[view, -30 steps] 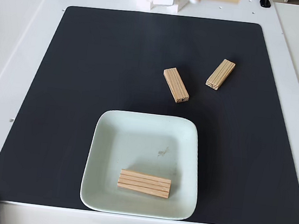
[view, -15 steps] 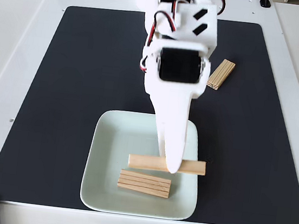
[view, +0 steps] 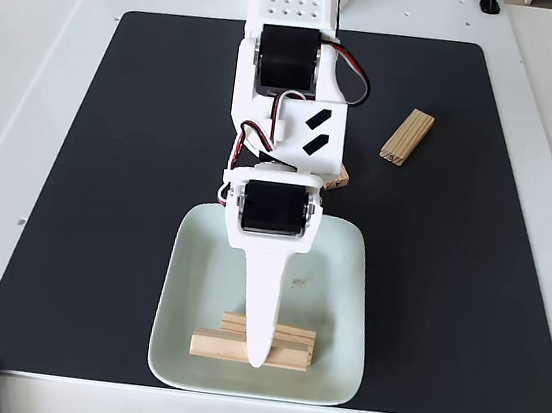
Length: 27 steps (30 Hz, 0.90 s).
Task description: Pick up the wooden block and place them on the plate.
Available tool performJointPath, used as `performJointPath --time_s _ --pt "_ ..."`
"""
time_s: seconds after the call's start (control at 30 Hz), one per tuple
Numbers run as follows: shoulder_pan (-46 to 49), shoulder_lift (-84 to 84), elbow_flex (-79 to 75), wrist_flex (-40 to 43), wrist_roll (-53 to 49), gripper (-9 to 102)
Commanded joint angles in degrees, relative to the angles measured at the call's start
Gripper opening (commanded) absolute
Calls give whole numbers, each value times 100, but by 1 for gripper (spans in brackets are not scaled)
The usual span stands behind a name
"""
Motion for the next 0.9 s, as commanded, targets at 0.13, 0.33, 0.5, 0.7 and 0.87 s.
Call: performJointPath --time_s 0.13,0.33,0.5,0.7,0.87 --pt "123 88 -220 88 44 0" --pt "123 158 -229 958 53 0" --pt "114 167 -246 976 53 0" --pt "26 185 -325 905 62 0" --pt "-62 299 -325 914 457 -1"
